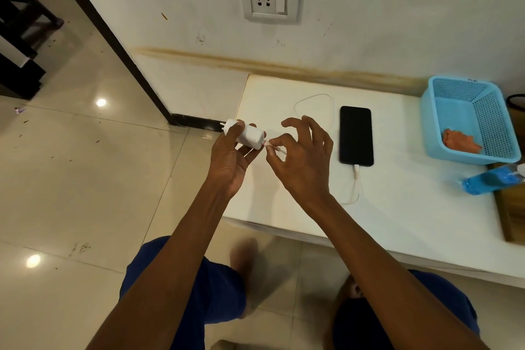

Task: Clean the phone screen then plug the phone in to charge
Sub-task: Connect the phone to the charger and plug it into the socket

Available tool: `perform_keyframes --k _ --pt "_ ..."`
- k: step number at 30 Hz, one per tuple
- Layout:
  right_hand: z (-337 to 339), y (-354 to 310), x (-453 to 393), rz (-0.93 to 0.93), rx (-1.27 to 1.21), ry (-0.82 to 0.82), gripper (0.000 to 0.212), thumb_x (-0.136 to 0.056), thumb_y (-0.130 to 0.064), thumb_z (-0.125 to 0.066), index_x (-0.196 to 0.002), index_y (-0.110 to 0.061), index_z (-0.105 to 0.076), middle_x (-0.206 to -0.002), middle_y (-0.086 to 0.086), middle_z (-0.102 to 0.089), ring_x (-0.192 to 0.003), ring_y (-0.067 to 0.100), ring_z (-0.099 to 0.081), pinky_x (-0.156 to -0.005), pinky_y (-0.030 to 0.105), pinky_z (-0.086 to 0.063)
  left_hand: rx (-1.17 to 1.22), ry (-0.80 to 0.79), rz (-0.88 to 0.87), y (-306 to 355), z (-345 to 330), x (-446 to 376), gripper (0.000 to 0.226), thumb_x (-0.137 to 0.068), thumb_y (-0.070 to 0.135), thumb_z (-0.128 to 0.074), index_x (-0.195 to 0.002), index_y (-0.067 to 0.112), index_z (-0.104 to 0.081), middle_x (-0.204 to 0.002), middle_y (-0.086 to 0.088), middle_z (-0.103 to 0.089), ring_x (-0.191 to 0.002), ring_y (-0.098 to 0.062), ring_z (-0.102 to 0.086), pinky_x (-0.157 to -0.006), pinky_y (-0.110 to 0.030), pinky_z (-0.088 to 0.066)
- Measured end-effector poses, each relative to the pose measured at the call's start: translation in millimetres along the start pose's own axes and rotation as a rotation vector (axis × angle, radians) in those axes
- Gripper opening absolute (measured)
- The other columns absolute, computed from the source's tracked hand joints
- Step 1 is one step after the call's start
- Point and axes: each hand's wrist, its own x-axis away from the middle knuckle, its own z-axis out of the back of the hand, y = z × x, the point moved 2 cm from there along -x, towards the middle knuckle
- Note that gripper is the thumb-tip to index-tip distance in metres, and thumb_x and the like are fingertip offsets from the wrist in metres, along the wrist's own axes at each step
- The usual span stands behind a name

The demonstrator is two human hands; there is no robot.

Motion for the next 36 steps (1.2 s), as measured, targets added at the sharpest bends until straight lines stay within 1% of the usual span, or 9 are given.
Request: perform_keyframes --k 3,6,9,14,18,21,25,33,36 --pt "-3.1 0.8 -0.6 0.024 -0.004 -0.012 0.012 -0.089 -0.033 -0.067 -0.088 -0.023 -0.073 -0.127 -0.003 -0.062 -0.135 0.027 -0.045 -0.106 0.049 -0.036 -0.038 0.002 -0.021 -1.2 -0.2 0.0 0.016 -0.096 0.017 -0.060 -0.110 0.014 -0.052 -0.112 -0.018 -0.062 -0.110 -0.044 -0.063 -0.097 -0.051 -0.052" --pt "-6.3 2.0 1.0 0.022 -0.039 -0.007 0.011 -0.088 -0.030 -0.069 -0.089 -0.020 -0.073 -0.125 -0.002 -0.063 -0.133 0.027 -0.047 -0.104 0.049 -0.038 -0.046 -0.015 -0.019 -2.4 -1.4 1.6 0.013 -0.097 0.017 -0.059 -0.108 0.015 -0.052 -0.111 -0.016 -0.063 -0.105 -0.041 -0.065 -0.098 -0.051 -0.051" --pt "-7.7 3.4 2.8 -0.013 -0.104 0.008 0.009 -0.086 -0.028 -0.071 -0.088 -0.019 -0.073 -0.121 -0.002 -0.064 -0.129 0.026 -0.051 -0.101 0.050 -0.040 -0.036 -0.025 -0.013 -3.8 -2.1 3.6 0.012 -0.098 0.017 -0.058 -0.108 0.016 -0.052 -0.111 -0.015 -0.063 -0.101 -0.037 -0.067 -0.095 -0.048 -0.053" --pt "-8.6 5.9 3.2 -0.040 -0.176 0.000 0.010 -0.086 -0.026 -0.073 -0.088 -0.017 -0.073 -0.118 -0.003 -0.065 -0.127 0.024 -0.052 -0.101 0.051 -0.039 0.010 -0.037 0.002 -5.2 -3.2 6.0 0.023 -0.098 0.017 -0.058 -0.118 0.012 -0.048 -0.113 -0.016 -0.063 -0.100 -0.035 -0.068 -0.089 -0.044 -0.057" --pt "-5.4 10.0 0.8 -0.021 -0.157 -0.025 0.013 -0.089 -0.032 -0.070 -0.094 -0.021 -0.075 -0.121 -0.003 -0.064 -0.130 0.025 -0.050 -0.102 0.051 -0.039 -0.005 -0.050 -0.005 -0.3 -3.6 3.5 0.017 -0.097 0.017 -0.060 -0.112 0.013 -0.052 -0.111 -0.016 -0.065 -0.100 -0.037 -0.068 -0.090 -0.045 -0.057" --pt "-2.4 12.2 -1.1 -0.023 -0.124 -0.051 0.019 -0.089 -0.039 -0.069 -0.101 -0.025 -0.073 -0.125 -0.005 -0.062 -0.135 0.024 -0.045 -0.105 0.051 -0.036 -0.001 -0.037 -0.021 1.0 -3.2 1.3 0.021 -0.096 0.016 -0.061 -0.114 0.013 -0.051 -0.114 -0.017 -0.065 -0.105 -0.040 -0.066 -0.088 -0.045 -0.057" --pt "0.4 15.8 -1.6 -0.033 -0.097 -0.046 0.016 -0.089 -0.040 -0.068 -0.095 -0.025 -0.072 -0.125 -0.004 -0.062 -0.137 0.025 -0.044 -0.106 0.053 -0.035 -0.008 -0.037 -0.021 -0.8 -2.3 0.7 0.023 -0.095 0.017 -0.062 -0.115 0.011 -0.051 -0.116 -0.016 -0.064 -0.108 -0.042 -0.064 -0.090 -0.046 -0.056" --pt "-6.1 16.3 0.0 -0.002 -0.163 0.002 0.011 -0.089 -0.033 -0.071 -0.091 -0.023 -0.074 -0.120 -0.002 -0.063 -0.133 0.025 -0.047 -0.104 0.053 -0.036 0.003 -0.067 0.013 -1.5 -1.2 1.9 0.018 -0.097 0.018 -0.061 -0.110 0.012 -0.051 -0.117 -0.016 -0.064 -0.102 -0.039 -0.067 -0.085 -0.043 -0.058" --pt "-8.7 19.0 0.9 0.005 -0.141 -0.009 0.013 -0.089 -0.036 -0.070 -0.092 -0.024 -0.074 -0.119 -0.003 -0.064 -0.131 0.025 -0.048 -0.105 0.051 -0.037 -0.024 -0.071 0.011 -1.0 -1.6 1.5 0.017 -0.097 0.018 -0.060 -0.111 0.012 -0.051 -0.118 -0.016 -0.063 -0.103 -0.039 -0.065 -0.090 -0.046 -0.057"
